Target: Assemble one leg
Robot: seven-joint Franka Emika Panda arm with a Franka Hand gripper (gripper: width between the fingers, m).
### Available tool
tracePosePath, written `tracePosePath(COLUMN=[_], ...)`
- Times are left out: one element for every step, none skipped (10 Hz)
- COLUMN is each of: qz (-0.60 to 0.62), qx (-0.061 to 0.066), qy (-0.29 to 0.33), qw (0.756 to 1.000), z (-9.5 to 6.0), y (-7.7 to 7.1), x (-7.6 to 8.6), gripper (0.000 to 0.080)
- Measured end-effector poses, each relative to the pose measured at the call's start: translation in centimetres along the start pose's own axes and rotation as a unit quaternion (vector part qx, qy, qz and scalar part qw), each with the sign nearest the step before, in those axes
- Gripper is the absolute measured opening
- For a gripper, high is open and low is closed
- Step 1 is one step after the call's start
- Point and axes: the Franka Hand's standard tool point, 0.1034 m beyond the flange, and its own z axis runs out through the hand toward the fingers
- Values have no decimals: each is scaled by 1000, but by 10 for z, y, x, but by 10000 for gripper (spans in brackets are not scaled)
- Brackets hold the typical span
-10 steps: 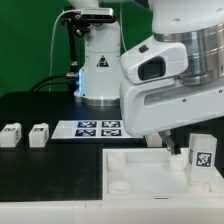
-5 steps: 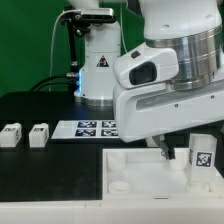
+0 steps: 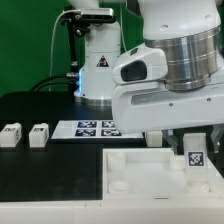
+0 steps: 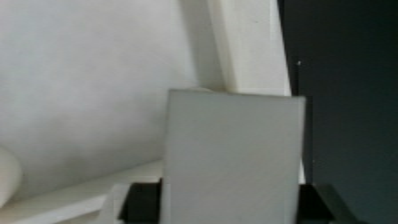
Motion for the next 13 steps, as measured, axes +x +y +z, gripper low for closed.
tracePosePath(qz=[60, 131, 186, 272, 366, 420, 477, 496, 514, 507, 506, 481, 449], qx=[2, 10, 17, 35, 50, 53, 54, 54, 53, 53, 53, 52, 47], qy=[0, -1, -4, -4, -8, -13, -17, -18, -20, -20, -20, -20, -25], qw=[998, 991, 982, 962, 929, 906, 877, 867, 856, 860, 861, 875, 892], z=[0, 1, 1, 0, 2, 2, 3, 3, 2, 3, 4, 4, 4], y=[0, 2, 3, 3, 7, 6, 5, 4, 4, 4, 4, 4, 3], x=[0, 2, 4, 8, 9, 8, 7, 7, 7, 6, 6, 6, 3], gripper=[293, 293, 293, 293, 294, 294, 294, 294, 294, 294, 483, 483, 612])
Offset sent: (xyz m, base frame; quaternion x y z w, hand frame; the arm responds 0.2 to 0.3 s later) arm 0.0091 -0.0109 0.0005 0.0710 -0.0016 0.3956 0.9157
